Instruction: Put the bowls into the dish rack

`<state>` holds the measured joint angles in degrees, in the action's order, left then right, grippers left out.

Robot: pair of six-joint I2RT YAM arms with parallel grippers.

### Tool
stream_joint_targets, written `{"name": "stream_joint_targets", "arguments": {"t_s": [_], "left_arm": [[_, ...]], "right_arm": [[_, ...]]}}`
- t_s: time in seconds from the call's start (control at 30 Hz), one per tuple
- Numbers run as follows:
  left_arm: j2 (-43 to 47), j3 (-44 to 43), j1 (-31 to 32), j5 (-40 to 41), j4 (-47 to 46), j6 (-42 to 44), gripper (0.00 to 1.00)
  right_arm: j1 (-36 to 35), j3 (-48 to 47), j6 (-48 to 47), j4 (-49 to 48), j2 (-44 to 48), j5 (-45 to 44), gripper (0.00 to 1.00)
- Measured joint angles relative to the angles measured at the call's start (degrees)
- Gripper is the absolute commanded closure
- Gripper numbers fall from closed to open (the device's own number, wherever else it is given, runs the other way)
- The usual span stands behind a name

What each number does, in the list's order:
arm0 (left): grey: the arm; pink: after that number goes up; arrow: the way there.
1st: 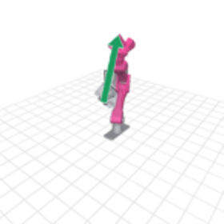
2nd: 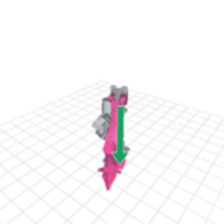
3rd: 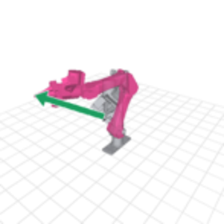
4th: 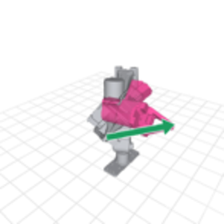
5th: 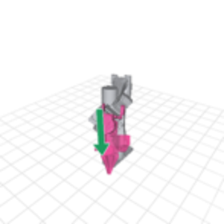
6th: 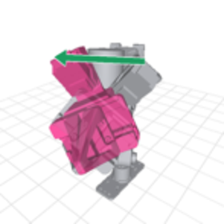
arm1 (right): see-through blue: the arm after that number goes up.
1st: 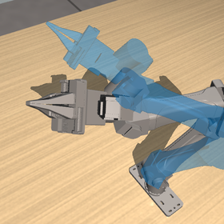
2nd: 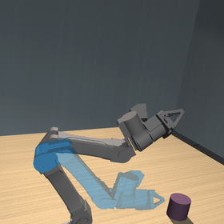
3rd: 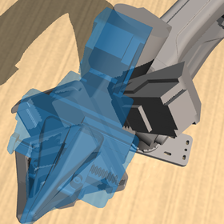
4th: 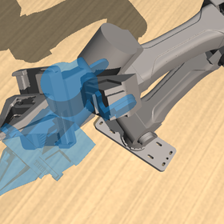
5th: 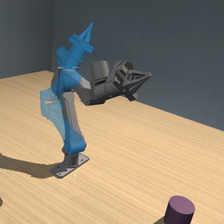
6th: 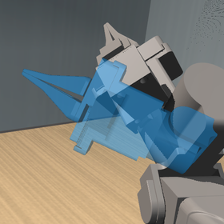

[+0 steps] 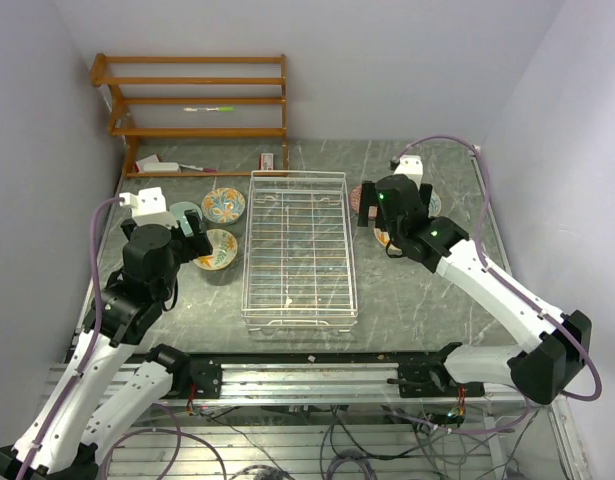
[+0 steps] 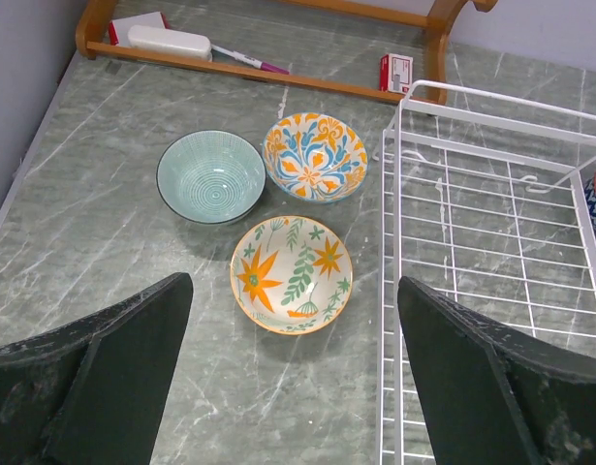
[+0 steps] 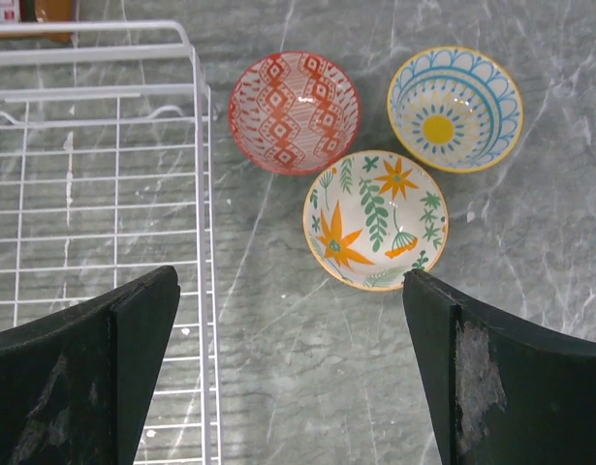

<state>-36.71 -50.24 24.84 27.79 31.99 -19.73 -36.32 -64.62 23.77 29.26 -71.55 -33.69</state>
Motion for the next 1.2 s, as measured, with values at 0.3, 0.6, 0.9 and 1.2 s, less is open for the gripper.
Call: {"name": "stream_joint_targets", "arguments": {"t_s": [0.3, 0.6, 0.9, 1.2], "left_arm": [[-0.2, 0.0, 0.0, 0.0, 0.0, 0.2, 0.02], [-0.2, 0.0, 0.0, -0.5, 0.0, 0.4, 0.02], [0.4, 0.0, 0.0, -0.9, 0.0, 0.4, 0.02], [1.2, 0.0, 0.0, -1.1, 0.0, 0.4, 0.02]], "right_arm": [[0.0, -0.4, -0.5, -0.7, 1.0, -1.7, 0.0], [6.1, 0.7, -0.9, -0.7, 0.9, -0.3, 0.05], [12.0, 4.1, -1.9, -2.6, -8.6, 7.7, 0.27], [12.3, 4.3, -2.5, -6.5, -15.6, 11.9, 0.43]]}}
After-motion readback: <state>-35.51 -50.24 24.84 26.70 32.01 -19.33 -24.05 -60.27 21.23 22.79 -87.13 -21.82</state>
